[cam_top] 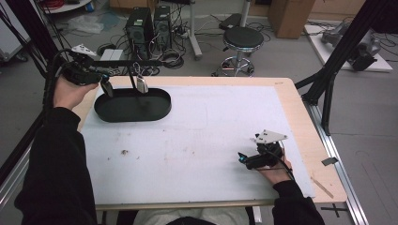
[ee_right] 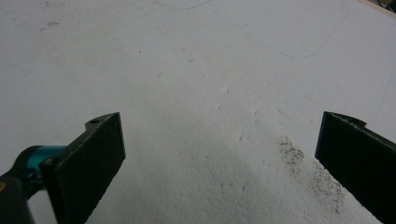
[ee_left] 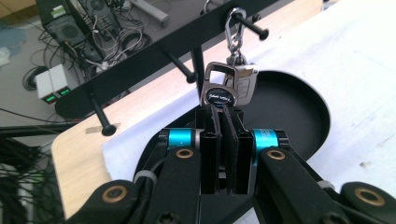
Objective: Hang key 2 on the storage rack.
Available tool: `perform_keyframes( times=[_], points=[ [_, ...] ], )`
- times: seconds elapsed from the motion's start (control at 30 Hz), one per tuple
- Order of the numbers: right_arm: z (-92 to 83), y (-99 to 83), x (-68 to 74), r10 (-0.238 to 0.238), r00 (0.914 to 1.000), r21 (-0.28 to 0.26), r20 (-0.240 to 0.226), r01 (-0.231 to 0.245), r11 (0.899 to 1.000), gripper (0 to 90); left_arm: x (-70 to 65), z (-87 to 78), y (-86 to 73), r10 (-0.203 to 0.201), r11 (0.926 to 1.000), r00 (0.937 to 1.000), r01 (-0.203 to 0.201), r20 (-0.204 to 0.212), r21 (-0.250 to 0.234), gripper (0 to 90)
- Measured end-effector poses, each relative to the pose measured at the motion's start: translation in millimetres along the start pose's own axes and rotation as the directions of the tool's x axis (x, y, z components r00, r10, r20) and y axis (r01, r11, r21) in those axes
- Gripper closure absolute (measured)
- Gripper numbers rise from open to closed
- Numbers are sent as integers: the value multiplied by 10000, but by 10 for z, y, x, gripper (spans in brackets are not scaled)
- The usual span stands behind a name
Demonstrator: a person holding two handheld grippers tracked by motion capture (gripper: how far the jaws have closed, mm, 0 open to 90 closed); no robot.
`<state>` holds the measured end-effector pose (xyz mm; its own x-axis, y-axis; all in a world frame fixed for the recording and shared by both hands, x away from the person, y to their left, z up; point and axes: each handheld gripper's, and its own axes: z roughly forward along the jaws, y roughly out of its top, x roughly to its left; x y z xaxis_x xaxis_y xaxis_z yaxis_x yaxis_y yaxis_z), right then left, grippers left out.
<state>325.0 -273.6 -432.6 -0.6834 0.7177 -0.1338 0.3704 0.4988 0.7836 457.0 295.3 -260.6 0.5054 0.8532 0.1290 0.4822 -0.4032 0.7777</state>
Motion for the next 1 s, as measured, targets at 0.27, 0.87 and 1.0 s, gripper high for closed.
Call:
perform_keyframes(
  times=[0.27,0.87,1.0],
  points=[
    [-1,-1,-1,-7,10000,-23,33,7,10000,7,57,39,-8,-287,9994,9974,299,-654,176,853],
    [-4,-9,-11,-76,10000,-21,25,76,10000,7,30,310,-6,-448,9941,9912,566,-1248,924,851],
    [0,-10,-9,-59,10000,11,7,59,10000,7,57,346,-12,-602,9941,9908,705,-1211,829,851]
  ],
)
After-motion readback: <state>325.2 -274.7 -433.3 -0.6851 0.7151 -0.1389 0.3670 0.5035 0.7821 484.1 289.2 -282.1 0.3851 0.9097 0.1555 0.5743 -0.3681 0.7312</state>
